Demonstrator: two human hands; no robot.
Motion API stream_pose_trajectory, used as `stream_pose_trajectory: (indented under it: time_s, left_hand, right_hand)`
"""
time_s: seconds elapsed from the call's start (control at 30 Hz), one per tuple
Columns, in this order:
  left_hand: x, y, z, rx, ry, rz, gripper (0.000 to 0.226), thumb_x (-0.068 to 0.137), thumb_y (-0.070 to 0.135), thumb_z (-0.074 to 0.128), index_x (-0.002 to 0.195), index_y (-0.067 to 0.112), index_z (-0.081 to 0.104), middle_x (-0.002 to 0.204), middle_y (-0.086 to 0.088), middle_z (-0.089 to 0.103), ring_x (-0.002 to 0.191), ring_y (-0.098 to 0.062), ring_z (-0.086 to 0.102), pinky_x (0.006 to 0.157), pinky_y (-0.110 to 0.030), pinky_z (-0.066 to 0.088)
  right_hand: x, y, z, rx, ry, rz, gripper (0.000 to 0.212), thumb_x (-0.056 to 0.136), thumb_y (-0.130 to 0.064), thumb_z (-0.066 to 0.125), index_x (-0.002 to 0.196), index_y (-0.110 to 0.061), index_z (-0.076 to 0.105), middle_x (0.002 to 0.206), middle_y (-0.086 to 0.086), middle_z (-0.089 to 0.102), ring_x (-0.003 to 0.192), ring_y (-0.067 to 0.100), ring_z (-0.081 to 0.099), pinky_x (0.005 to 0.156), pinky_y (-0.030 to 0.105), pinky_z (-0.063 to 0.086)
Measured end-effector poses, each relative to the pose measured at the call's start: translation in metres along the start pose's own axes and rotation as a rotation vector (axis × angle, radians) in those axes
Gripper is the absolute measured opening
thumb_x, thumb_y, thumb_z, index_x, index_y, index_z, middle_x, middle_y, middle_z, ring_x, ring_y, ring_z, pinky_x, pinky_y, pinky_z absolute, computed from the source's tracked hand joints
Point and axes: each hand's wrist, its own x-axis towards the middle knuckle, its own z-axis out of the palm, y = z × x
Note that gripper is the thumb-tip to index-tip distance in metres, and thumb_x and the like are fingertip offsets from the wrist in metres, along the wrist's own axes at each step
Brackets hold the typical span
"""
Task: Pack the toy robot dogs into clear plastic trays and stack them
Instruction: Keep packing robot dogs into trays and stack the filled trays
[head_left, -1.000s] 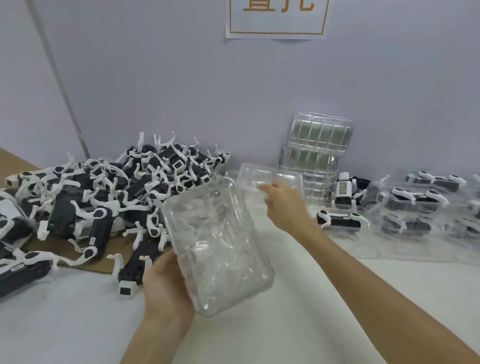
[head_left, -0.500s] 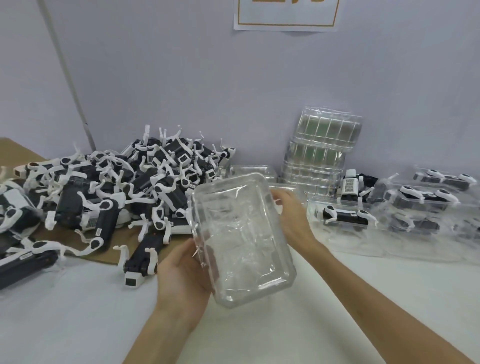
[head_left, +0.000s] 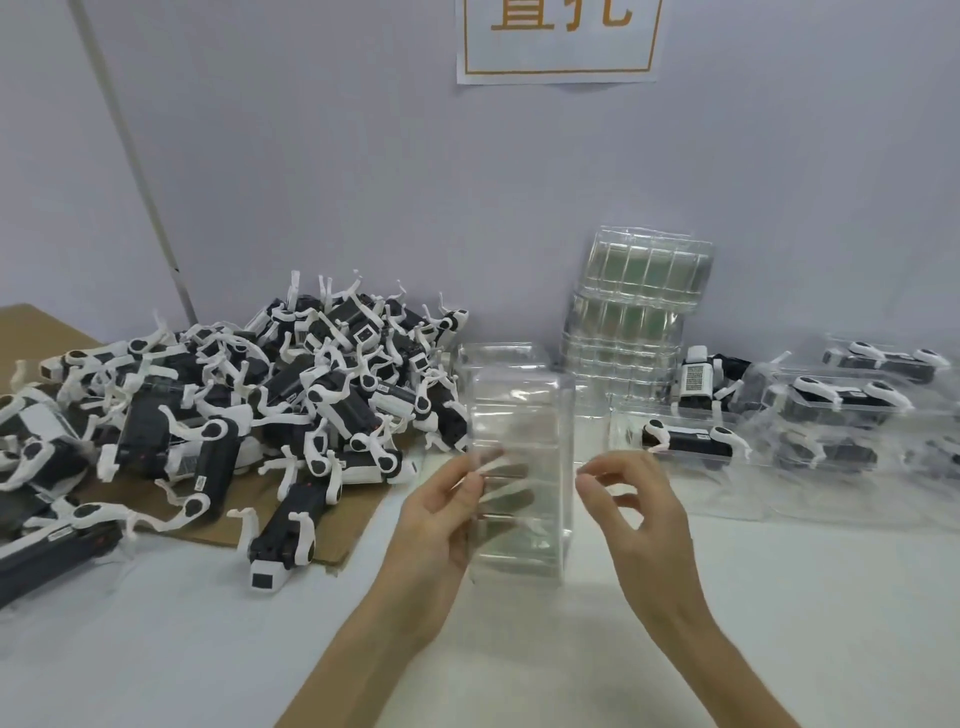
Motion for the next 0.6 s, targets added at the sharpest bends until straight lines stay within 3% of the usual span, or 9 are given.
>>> stream_pose_trajectory:
  time_s: [0.1,0.23,0.37,0.6]
  left_hand:
    - [0.005,-0.007,0.014,-0.086,-0.122,-0.055,0.031,0.092,0.022,0.063,0.121,0.014,0.069,0.130,-0.013,0.066,0.115,-0.030,0.066,0.088,-0.036,0.057]
    - [0.001,-0.018,0.020,-0.168,-0.239,-0.135,0.037,0.097,0.027,0.058,0.130,0.012,0.063,0.136,-0.020,0.060,0.124,-0.039,0.058,0.097,-0.040,0.052]
    - [-0.004,-0.021,0.015,-0.077,-0.257,-0.150,0.044,0.101,0.031,0.050,0.135,0.004,0.058,0.136,-0.025,0.058,0.128,-0.042,0.054,0.103,-0.045,0.050]
    - [-0.006,-0.026,0.016,0.085,-0.240,-0.074,0.031,0.098,0.023,0.053,0.124,0.015,0.069,0.125,-0.017,0.068,0.116,-0.033,0.065,0.091,-0.036,0.055]
  right_hand:
    - [-0.006,0.000,0.005,0.099,-0.166,0.069,0.010,0.082,-0.034,0.071,0.089,-0.034,0.063,0.090,-0.006,0.071,0.087,0.011,0.067,0.074,0.021,0.049]
    - [-0.010,-0.001,0.004,0.234,-0.131,0.193,0.021,0.082,-0.011,0.080,0.097,-0.016,0.065,0.086,0.000,0.076,0.077,0.013,0.073,0.064,0.016,0.051]
    - [-0.012,-0.003,0.003,0.215,-0.133,0.179,0.020,0.082,-0.006,0.079,0.093,-0.014,0.065,0.083,0.002,0.077,0.072,0.017,0.075,0.060,0.019,0.053]
    - [-0.011,-0.001,0.002,0.228,-0.155,0.178,0.021,0.084,-0.005,0.077,0.099,-0.015,0.067,0.086,0.001,0.077,0.075,0.018,0.075,0.063,0.019,0.054]
